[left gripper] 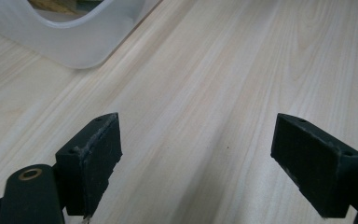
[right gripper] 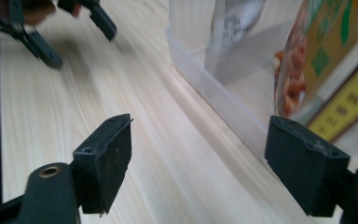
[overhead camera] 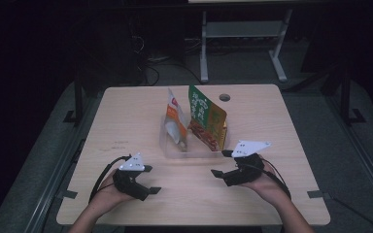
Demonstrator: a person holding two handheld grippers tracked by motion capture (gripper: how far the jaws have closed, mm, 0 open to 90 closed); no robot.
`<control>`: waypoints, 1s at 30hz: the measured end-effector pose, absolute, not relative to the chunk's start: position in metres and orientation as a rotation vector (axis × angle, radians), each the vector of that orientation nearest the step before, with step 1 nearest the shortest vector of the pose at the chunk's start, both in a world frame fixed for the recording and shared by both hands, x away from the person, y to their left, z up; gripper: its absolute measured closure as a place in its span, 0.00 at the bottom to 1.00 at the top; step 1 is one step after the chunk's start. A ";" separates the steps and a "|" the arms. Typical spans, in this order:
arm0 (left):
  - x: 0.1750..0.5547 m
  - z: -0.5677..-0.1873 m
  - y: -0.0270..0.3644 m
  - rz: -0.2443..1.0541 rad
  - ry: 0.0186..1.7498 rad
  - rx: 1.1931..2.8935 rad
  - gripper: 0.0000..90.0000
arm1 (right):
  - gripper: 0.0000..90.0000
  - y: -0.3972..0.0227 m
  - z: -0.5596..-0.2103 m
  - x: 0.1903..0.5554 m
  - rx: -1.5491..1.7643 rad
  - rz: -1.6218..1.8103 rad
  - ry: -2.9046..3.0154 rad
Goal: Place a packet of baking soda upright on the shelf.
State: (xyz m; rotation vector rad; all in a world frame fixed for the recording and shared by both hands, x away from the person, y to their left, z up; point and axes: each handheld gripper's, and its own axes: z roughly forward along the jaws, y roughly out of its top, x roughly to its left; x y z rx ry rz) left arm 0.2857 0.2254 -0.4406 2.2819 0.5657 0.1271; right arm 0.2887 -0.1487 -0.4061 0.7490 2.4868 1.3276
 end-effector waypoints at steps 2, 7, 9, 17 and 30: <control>0.285 -0.441 0.224 0.118 0.562 2.289 0.17 | 0.24 -0.152 -0.411 0.286 0.750 1.300 2.493; 0.283 -0.443 0.222 0.102 0.550 2.296 0.17 | 0.23 -0.159 -0.423 0.282 0.760 1.264 2.514; 0.283 -0.444 0.220 0.099 0.532 2.304 0.17 | 0.22 -0.161 -0.428 0.280 0.757 1.249 2.523; 0.278 -0.450 0.211 0.053 0.467 2.339 0.16 | 0.20 -0.164 -0.445 0.280 0.747 1.221 2.552; 0.275 -0.456 0.202 0.036 0.432 2.351 0.16 | 0.18 -0.156 -0.455 0.281 0.720 1.133 2.586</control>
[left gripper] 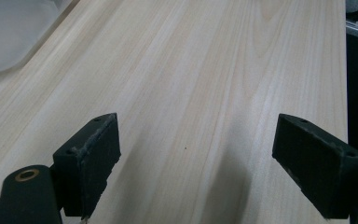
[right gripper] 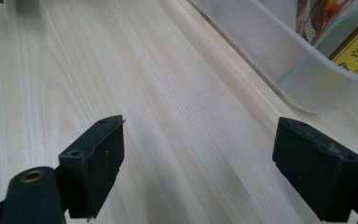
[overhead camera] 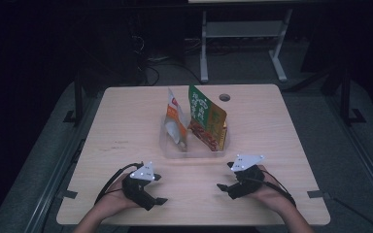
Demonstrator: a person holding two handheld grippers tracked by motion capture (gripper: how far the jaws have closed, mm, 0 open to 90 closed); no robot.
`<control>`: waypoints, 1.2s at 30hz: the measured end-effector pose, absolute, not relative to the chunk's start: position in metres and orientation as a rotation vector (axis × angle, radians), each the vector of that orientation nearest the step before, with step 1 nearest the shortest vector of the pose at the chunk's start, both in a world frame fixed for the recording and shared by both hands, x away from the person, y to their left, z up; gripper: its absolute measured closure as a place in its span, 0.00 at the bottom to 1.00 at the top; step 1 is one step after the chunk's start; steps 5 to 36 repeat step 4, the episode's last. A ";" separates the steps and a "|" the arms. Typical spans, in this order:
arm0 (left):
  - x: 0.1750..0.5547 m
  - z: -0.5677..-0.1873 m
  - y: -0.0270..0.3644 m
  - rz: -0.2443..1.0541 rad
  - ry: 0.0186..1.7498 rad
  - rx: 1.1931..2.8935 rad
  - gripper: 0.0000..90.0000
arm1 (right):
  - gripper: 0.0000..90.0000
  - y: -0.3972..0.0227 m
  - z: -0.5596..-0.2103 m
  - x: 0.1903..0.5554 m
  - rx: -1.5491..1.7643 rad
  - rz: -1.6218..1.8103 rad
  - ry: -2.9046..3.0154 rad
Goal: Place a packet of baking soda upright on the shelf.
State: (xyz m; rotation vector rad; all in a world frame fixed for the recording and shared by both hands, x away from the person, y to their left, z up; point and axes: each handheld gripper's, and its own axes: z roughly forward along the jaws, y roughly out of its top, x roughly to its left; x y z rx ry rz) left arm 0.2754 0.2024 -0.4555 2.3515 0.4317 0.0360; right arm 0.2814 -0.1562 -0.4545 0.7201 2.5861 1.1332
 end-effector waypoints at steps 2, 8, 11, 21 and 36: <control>0.275 -0.456 0.202 0.038 0.432 2.349 0.16 | 0.18 -0.156 -0.454 0.281 0.717 1.139 2.583; 0.276 -0.456 0.202 0.040 0.430 2.350 0.16 | 0.17 -0.156 -0.454 0.281 0.717 1.147 2.578; 0.276 -0.456 0.202 0.040 0.430 2.350 0.16 | 0.17 -0.156 -0.454 0.281 0.717 1.147 2.578; 0.276 -0.456 0.202 0.040 0.430 2.350 0.16 | 0.17 -0.156 -0.454 0.281 0.717 1.147 2.578; 0.276 -0.456 0.202 0.040 0.430 2.350 0.16 | 0.17 -0.156 -0.454 0.281 0.717 1.147 2.578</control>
